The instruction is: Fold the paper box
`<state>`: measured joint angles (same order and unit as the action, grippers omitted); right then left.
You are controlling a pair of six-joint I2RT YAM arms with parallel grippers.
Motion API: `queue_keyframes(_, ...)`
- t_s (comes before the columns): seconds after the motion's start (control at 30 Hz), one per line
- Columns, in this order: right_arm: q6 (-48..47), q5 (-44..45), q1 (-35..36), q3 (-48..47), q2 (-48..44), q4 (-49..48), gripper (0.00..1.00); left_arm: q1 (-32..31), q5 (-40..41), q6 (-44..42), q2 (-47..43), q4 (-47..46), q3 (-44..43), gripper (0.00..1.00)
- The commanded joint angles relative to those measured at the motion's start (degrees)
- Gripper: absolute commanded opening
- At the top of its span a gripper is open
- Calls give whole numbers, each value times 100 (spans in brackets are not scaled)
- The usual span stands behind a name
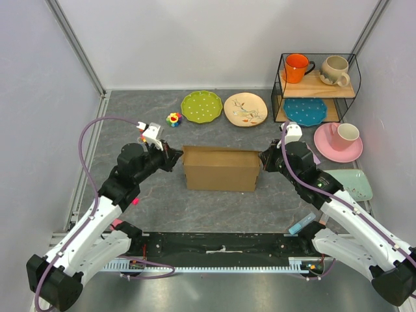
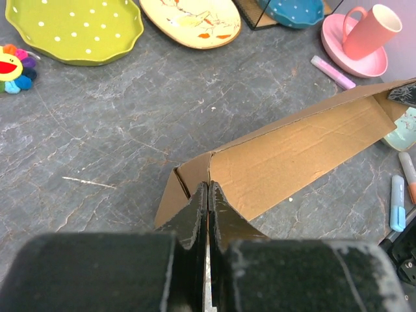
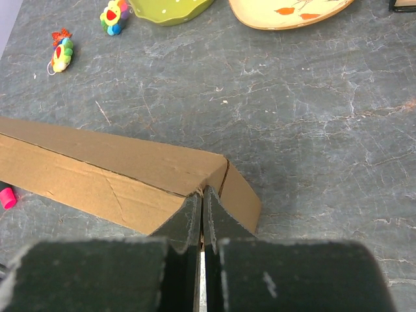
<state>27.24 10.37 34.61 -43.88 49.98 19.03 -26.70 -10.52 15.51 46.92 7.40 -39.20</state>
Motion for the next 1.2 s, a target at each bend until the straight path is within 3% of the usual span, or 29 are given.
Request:
queue_keyframes(0.0, 97, -167, 2, 143, 153, 848, 0, -11, -161, 242, -165, 42, 596, 2)
queue_keyframes(0.33, 97, -176, 2, 99, 144, 848, 0, -37, 261, 374, -359, 402, 985, 2)
queue_keyframes(0.57, 88, -132, 2, -305, -84, 1050, 24, -46, 306, 339, -280, 411, 739, 2)
queue_keyframes(0.67, 27, -62, 2, -507, -163, 1200, 28, -46, 279, 339, -236, 429, 677, 2)
queue_keyframes(1.17, -105, 202, 2, -798, -102, 1095, 29, -55, 200, 365, -130, 403, 563, 2)
